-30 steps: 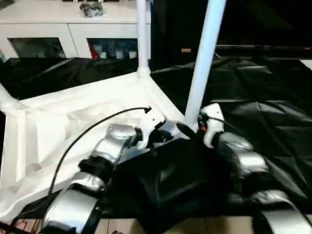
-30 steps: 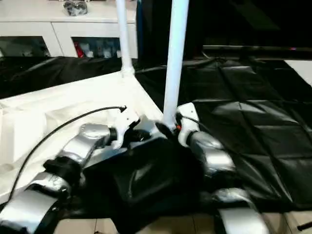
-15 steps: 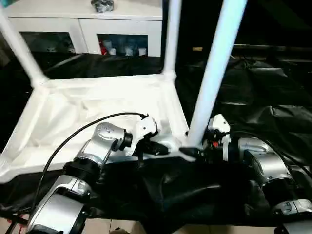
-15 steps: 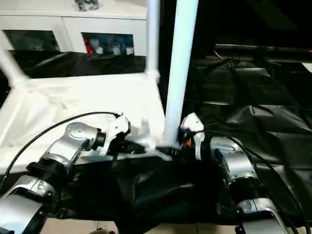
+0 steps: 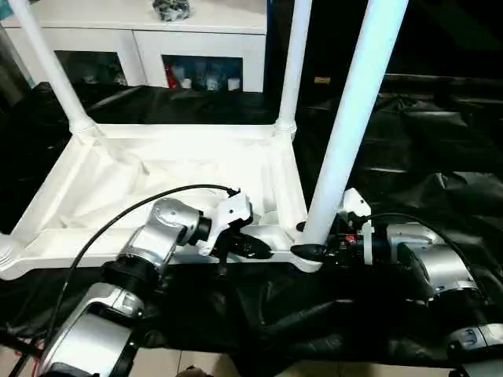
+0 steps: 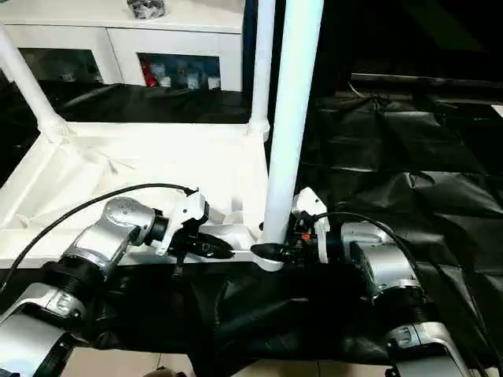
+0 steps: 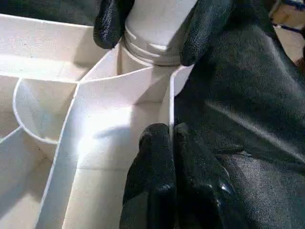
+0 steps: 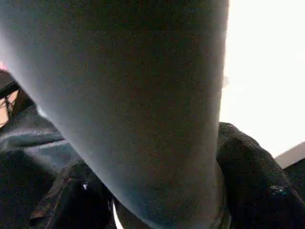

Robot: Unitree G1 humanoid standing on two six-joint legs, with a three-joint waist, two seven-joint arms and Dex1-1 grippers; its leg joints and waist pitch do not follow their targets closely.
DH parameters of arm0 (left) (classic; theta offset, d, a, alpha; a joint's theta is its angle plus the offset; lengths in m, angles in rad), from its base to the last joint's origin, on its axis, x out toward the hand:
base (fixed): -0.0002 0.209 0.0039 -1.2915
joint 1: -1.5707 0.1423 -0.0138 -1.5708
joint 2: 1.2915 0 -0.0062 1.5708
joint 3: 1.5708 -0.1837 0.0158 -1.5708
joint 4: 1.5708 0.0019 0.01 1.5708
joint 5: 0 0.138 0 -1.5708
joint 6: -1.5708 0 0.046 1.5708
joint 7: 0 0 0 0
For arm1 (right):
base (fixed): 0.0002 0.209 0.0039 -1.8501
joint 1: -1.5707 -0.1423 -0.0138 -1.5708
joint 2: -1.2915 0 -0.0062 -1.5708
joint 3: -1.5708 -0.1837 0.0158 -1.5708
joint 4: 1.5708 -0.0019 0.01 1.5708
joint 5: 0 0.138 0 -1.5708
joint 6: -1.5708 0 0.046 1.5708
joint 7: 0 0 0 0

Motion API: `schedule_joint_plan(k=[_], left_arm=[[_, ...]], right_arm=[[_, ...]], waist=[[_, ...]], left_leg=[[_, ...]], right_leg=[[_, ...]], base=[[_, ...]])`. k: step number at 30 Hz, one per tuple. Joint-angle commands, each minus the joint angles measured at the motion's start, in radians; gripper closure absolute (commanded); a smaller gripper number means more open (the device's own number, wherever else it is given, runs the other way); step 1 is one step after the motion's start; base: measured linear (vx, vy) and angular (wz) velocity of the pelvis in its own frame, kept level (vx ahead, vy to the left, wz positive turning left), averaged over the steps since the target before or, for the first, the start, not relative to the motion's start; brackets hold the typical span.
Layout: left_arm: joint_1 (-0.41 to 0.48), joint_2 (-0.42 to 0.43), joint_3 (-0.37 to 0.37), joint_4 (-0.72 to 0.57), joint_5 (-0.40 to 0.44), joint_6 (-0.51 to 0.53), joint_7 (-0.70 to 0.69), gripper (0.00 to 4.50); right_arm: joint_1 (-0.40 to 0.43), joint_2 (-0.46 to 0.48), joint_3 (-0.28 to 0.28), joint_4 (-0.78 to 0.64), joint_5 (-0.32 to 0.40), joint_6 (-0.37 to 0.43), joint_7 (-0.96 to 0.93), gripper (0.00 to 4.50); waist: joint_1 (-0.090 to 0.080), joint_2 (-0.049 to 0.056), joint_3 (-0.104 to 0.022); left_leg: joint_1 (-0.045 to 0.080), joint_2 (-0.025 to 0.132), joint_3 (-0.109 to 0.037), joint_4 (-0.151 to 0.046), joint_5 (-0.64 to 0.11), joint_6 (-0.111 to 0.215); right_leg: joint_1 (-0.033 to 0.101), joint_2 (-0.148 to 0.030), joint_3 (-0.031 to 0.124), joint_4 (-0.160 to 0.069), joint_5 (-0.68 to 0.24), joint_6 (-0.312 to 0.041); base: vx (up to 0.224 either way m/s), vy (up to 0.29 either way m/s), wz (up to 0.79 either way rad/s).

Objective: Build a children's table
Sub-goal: Rotate leg to tighten

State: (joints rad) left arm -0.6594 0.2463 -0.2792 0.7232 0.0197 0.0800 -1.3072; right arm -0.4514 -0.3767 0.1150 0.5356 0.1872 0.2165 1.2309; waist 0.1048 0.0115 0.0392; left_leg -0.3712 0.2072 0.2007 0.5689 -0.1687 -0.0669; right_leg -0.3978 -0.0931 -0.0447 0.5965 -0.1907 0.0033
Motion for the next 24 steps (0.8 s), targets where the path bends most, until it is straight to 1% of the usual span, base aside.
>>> schedule_joint_plan(k=[1,2,3,4,5,6,7,8,9,10,11,12,13,14,15,16,17,18,19,20,22,24], left_arm=[[-0.041,-0.056,0.012,0.014,0.010,-0.004,0.124,4.50],[-0.048,-0.068,0.017,0.023,0.014,0.002,0.154,4.50],[-0.058,-0.085,0.023,0.036,0.019,0.010,0.198,4.50],[-0.069,-0.105,0.032,0.050,0.024,0.018,0.250,4.50],[-0.072,-0.113,0.035,0.055,0.024,0.021,0.268,4.50],[-0.080,-0.132,0.042,0.065,0.025,0.032,0.309,4.50],[-0.086,-0.150,0.050,0.075,0.026,0.036,0.349,4.50],[-0.091,-0.162,0.056,0.082,0.027,0.038,0.377,4.50],[-0.094,-0.177,0.058,0.086,0.028,0.043,0.401,4.50],[-0.096,-0.188,0.057,0.088,0.030,0.044,0.417,4.50],[-0.097,-0.193,0.056,0.088,0.031,0.045,0.422,4.50],[-0.096,-0.209,0.049,0.087,0.033,0.045,0.421,4.50],[-0.097,-0.215,0.046,0.089,0.035,0.044,0.423,4.50],[-0.097,-0.215,0.046,0.089,0.035,0.044,0.423,4.50],[-0.095,-0.223,0.042,0.087,0.034,0.044,0.416,4.50],[-0.095,-0.225,0.042,0.087,0.034,0.044,0.416,4.50],[-0.095,-0.226,0.042,0.088,0.035,0.044,0.416,4.50],[-0.091,-0.224,0.038,0.085,0.035,0.042,0.399,4.50],[-0.090,-0.218,0.038,0.084,0.034,0.039,0.390,4.50],[-0.089,-0.214,0.038,0.083,0.032,0.038,0.387,4.50],[-0.086,-0.195,0.033,0.078,0.028,0.027,0.356,4.50],[-0.082,-0.177,0.029,0.072,0.024,0.022,0.326,4.50]], right_arm=[[0.017,0.061,0.041,0.028,0.000,0.047,-0.039,1.86],[0.013,0.075,0.032,0.045,-0.007,0.048,-0.082,1.86],[0.006,0.096,0.019,0.071,-0.019,0.050,-0.145,1.87],[-0.004,0.122,0.000,0.106,-0.032,0.041,-0.227,1.88],[-0.009,0.132,-0.007,0.120,-0.037,0.039,-0.260,1.88],[-0.022,0.155,-0.025,0.157,-0.048,0.038,-0.343,1.89],[-0.028,0.172,-0.035,0.182,-0.062,0.033,-0.408,1.89],[-0.032,0.184,-0.040,0.198,-0.071,0.029,-0.451,1.89],[-0.039,0.203,-0.053,0.219,-0.077,0.036,-0.519,1.89],[-0.044,0.221,-0.063,0.231,-0.078,0.042,-0.563,1.89],[-0.045,0.229,-0.068,0.235,-0.078,0.043,-0.583,1.89],[-0.053,0.258,-0.080,0.253,-0.085,0.039,-0.651,1.89],[-0.059,0.270,-0.086,0.265,-0.091,0.033,-0.680,1.89],[-0.059,0.270,-0.086,0.265,-0.091,0.033,-0.680,1.89],[-0.068,0.285,-0.087,0.284,-0.098,-0.004,-0.697,1.89],[-0.070,0.288,-0.088,0.288,-0.100,-0.010,-0.700,1.89],[-0.072,0.291,-0.090,0.291,-0.096,-0.013,-0.699,1.54],[-0.083,0.301,-0.104,0.293,-0.065,-0.015,-0.661,1.54],[-0.082,0.296,-0.101,0.282,-0.060,-0.013,-0.640,1.54],[-0.082,0.294,-0.099,0.275,-0.060,-0.013,-0.632,1.54],[-0.077,0.270,-0.070,0.254,-0.084,-0.046,-0.596,1.14],[-0.074,0.249,-0.055,0.245,-0.089,-0.061,-0.550,1.14]], waist=[[-0.004,-0.014,-0.052],[-0.004,-0.015,-0.050],[-0.007,-0.012,-0.047],[-0.010,-0.013,-0.046],[-0.014,-0.013,-0.044],[-0.019,-0.013,-0.045],[-0.026,-0.013,-0.044],[-0.032,-0.012,-0.043],[-0.033,-0.011,-0.044],[-0.037,-0.012,-0.045],[-0.039,-0.009,-0.045],[-0.044,-0.012,-0.045],[-0.048,-0.007,-0.046],[-0.051,-0.009,-0.045],[-0.050,-0.006,-0.045],[-0.053,-0.007,-0.046],[-0.053,-0.004,-0.046],[-0.055,-0.005,-0.046],[-0.056,-0.004,-0.046],[-0.055,-0.004,-0.046],[-0.055,-0.005,-0.047],[-0.055,-0.006,-0.048]], left_leg=[[0.019,0.027,-0.006,-0.061,-0.242,0.047],[0.021,0.026,-0.007,-0.063,-0.259,0.037],[0.021,0.026,-0.007,-0.065,-0.268,0.029],[0.022,0.024,-0.013,-0.069,-0.297,0.012],[0.022,0.023,-0.013,-0.071,-0.309,0.004],[0.024,0.023,-0.017,-0.072,-0.325,-0.008],[0.024,0.021,-0.019,-0.073,-0.337,-0.011],[0.019,0.020,-0.020,-0.076,-0.335,-0.016],[0.021,0.020,-0.021,-0.076,-0.338,-0.017],[0.022,0.019,-0.020,-0.075,-0.343,-0.013],[0.023,0.019,-0.021,-0.074,-0.349,-0.012],[0.021,0.017,-0.020,-0.074,-0.350,-0.008],[0.021,0.017,-0.020,-0.075,-0.353,-0.006],[0.019,0.016,-0.020,-0.074,-0.359,-0.003],[0.020,0.017,-0.021,-0.075,-0.364,-0.004],[0.022,0.016,-0.020,-0.074,-0.374,-0.004],[0.020,0.016,-0.021,-0.075,-0.375,-0.001],[0.020,0.016,-0.020,-0.075,-0.383,0.001],[0.020,0.017,-0.021,-0.076,-0.386,0.001],[0.020,0.017,-0.021,-0.076,-0.387,0.003],[0.019,0.018,-0.021,-0.076,-0.384,0.004],[0.016,0.019,-0.019,-0.075,-0.366,0.009]], right_leg=[[0.038,-0.046,0.028,-0.072,-0.209,-0.235],[0.036,-0.047,0.028,-0.077,-0.256,-0.222],[0.032,-0.048,0.030,-0.079,-0.280,-0.216],[0.033,-0.050,0.027,-0.086,-0.349,-0.197],[0.032,-0.051,0.028,-0.089,-0.378,-0.185],[0.030,-0.052,0.027,-0.093,-0.413,-0.170],[0.029,-0.051,0.027,-0.096,-0.433,-0.161],[0.030,-0.049,0.027,-0.096,-0.435,-0.152],[0.031,-0.050,0.026,-0.098,-0.439,-0.149],[0.028,-0.049,0.027,-0.101,-0.437,-0.146],[0.026,-0.048,0.027,-0.101,-0.433,-0.148],[0.026,-0.047,0.027,-0.102,-0.425,-0.149],[0.025,-0.046,0.027,-0.101,-0.418,-0.152],[0.025,-0.044,0.026,-0.102,-0.419,-0.150],[0.025,-0.046,0.026,-0.103,-0.423,-0.149],[0.022,-0.046,0.026,-0.104,-0.428,-0.147],[0.025,-0.045,0.026,-0.103,-0.420,-0.148],[0.024,-0.044,0.026,-0.104,-0.414,-0.151],[0.025,-0.044,0.026,-0.103,-0.412,-0.153],[0.025,-0.043,0.026,-0.103,-0.408,-0.154],[0.026,-0.043,0.027,-0.101,-0.385,-0.161],[0.029,-0.043,0.028,-0.097,-0.349,-0.171]], base=[[0.000,0.000,0.00],[0.000,0.000,0.00],[0.000,0.000,0.00],[0.000,0.000,0.00],[0.000,0.000,0.00],[0.000,0.000,0.00],[0.000,0.000,0.00],[0.000,0.000,0.00],[0.000,0.000,0.00],[0.000,0.000,0.00],[0.000,0.000,0.00],[0.000,0.000,0.00],[0.000,0.000,0.00],[0.000,0.000,0.00],[0.000,0.000,0.00],[0.000,0.000,0.00],[0.000,0.000,0.00],[0.000,0.000,0.00],[0.000,0.000,0.00],[0.000,0.000,0.00],[0.000,0.000,0.00],[0.000,0.000,0.00]])
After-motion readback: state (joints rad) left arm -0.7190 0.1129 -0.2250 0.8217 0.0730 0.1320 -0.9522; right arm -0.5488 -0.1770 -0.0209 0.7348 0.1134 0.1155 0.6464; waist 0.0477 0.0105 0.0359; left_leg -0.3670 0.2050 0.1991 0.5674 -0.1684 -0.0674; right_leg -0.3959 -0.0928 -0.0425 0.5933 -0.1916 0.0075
